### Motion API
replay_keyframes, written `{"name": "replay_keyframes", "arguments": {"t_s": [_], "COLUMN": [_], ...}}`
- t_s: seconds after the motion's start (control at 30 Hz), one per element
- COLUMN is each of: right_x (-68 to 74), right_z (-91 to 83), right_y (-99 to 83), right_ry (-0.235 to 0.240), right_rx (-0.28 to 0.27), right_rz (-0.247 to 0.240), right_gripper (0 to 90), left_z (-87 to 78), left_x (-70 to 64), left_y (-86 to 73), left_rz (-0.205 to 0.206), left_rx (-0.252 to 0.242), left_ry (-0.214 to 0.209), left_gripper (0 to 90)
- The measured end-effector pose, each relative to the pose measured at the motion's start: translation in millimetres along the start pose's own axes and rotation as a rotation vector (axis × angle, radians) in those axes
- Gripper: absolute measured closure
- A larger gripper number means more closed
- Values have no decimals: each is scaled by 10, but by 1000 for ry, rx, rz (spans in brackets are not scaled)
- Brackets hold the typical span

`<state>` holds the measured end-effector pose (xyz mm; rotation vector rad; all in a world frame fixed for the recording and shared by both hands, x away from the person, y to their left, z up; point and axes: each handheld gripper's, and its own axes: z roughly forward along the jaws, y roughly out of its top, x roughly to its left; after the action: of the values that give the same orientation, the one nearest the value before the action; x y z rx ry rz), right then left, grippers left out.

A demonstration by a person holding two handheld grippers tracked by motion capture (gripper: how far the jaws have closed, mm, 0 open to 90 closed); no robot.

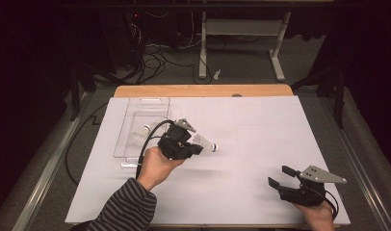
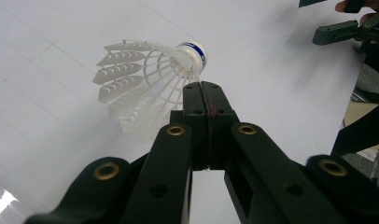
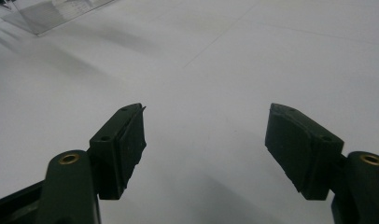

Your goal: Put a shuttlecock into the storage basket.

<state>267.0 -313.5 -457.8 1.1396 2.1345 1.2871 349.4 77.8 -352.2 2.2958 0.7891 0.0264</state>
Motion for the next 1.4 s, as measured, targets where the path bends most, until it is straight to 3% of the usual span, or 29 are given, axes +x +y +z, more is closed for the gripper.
{"name": "replay_keyframes", "arguments": {"t_s": [1.4], "right_x": [6], "right_z": [3], "right_y": [2], "right_ry": [1], "right_rx": [1], "right_rz": [-2], "right_gripper": [293], "left_z": [-414], "left_x": [137], "left_y": [-225], "left_rz": [-59], "left_rx": [-64], "left_ry": [70], "left_gripper": [897]}}
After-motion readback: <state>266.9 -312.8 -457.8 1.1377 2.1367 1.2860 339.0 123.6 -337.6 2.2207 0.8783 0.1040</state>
